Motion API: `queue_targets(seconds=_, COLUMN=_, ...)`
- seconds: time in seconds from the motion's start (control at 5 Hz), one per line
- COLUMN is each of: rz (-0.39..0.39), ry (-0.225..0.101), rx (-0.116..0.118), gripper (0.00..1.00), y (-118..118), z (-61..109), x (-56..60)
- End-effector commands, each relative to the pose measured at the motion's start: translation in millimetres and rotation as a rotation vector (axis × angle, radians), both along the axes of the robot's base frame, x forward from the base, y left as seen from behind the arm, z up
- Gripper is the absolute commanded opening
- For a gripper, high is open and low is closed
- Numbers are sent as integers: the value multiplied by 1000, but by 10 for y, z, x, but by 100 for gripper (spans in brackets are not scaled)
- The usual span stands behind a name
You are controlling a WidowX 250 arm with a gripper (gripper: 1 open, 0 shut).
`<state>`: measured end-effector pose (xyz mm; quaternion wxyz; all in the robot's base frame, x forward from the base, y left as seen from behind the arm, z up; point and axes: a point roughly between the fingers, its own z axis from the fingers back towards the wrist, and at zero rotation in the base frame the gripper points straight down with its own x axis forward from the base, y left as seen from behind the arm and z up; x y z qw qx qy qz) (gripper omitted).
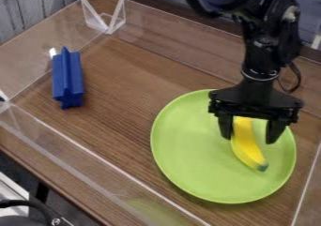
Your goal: Remove the banana from inside the green plate and put it on the table
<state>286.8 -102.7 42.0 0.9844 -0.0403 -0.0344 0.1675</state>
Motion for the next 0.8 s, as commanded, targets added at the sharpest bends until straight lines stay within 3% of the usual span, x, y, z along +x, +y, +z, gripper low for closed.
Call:
queue_targets(seconds=0.0, rz=-11, ry=-55, rx=-18, gripper=100, y=-63, z=155, x=87)
queue_targets(seconds=0.6, rz=21, ry=-64, rx=-37, gripper=100, y=-124, z=-113, x=86)
